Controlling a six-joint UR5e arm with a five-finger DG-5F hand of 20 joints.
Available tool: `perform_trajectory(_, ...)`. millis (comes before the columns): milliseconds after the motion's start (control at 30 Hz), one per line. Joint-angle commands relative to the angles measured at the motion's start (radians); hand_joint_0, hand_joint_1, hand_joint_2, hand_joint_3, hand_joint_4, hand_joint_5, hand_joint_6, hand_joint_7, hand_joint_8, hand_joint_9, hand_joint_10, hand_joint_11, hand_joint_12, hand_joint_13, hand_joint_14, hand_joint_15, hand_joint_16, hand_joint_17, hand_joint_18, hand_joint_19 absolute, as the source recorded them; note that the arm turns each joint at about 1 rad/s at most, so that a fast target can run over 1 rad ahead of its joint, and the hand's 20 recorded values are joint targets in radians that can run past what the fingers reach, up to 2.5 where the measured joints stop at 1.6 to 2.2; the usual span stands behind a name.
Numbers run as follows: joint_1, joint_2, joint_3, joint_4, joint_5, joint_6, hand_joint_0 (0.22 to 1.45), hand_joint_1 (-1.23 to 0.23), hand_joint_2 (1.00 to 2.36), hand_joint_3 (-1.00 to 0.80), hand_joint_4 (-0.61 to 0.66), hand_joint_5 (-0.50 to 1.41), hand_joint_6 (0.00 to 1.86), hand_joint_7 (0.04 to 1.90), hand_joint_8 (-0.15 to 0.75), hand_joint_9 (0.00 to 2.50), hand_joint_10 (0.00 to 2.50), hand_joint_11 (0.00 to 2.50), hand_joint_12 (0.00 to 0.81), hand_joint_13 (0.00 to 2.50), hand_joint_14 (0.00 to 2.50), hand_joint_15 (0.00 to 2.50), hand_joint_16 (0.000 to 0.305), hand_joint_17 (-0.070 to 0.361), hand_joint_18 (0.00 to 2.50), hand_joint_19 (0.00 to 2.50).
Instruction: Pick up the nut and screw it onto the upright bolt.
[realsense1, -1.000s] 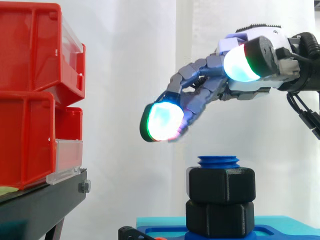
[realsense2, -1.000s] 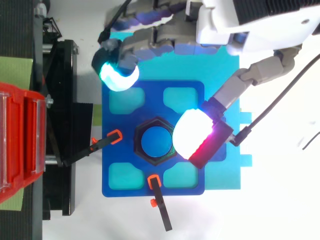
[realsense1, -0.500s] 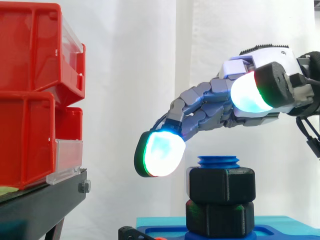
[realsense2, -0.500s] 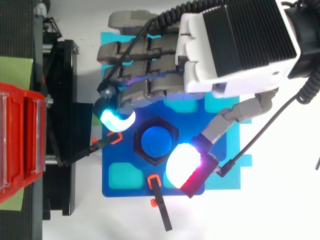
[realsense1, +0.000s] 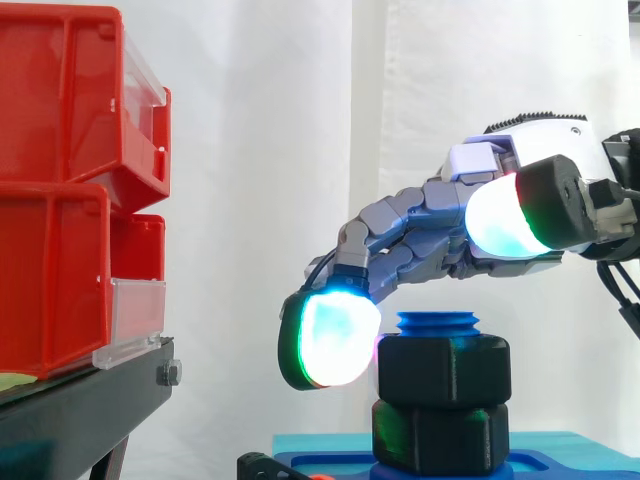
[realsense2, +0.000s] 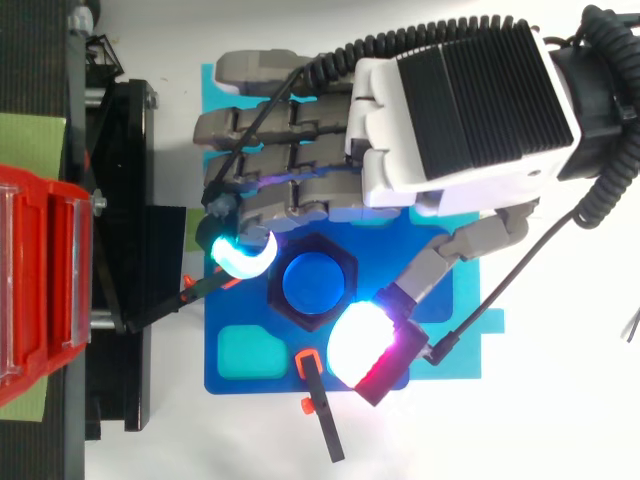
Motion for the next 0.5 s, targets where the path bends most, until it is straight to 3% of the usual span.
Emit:
perform_trajectory(0, 0.001, 0.0, -0.001, -0.005, 0.008, -0.001, 0.43, -0.26, 1.0, -0.5, 0.21, -0.1, 0.5, 0.94, 0.283, 0.56, 0.0, 0.0, 0.391, 0.09, 0.0, 0.0, 0.056, 0.127, 0.0, 0.0)
perform_trajectory(467, -0.01, 0.0, 0.0, -0.005, -0.006, -0.001, 0.45, -0.26, 1.0, -0.5, 0.21, -0.02, 0.5, 1.23, 0.306, 0.83, 0.0, 0.0, 0.383, 0.29, 0.0, 0.0, 0.049, 0.11, 0.0, 0.0)
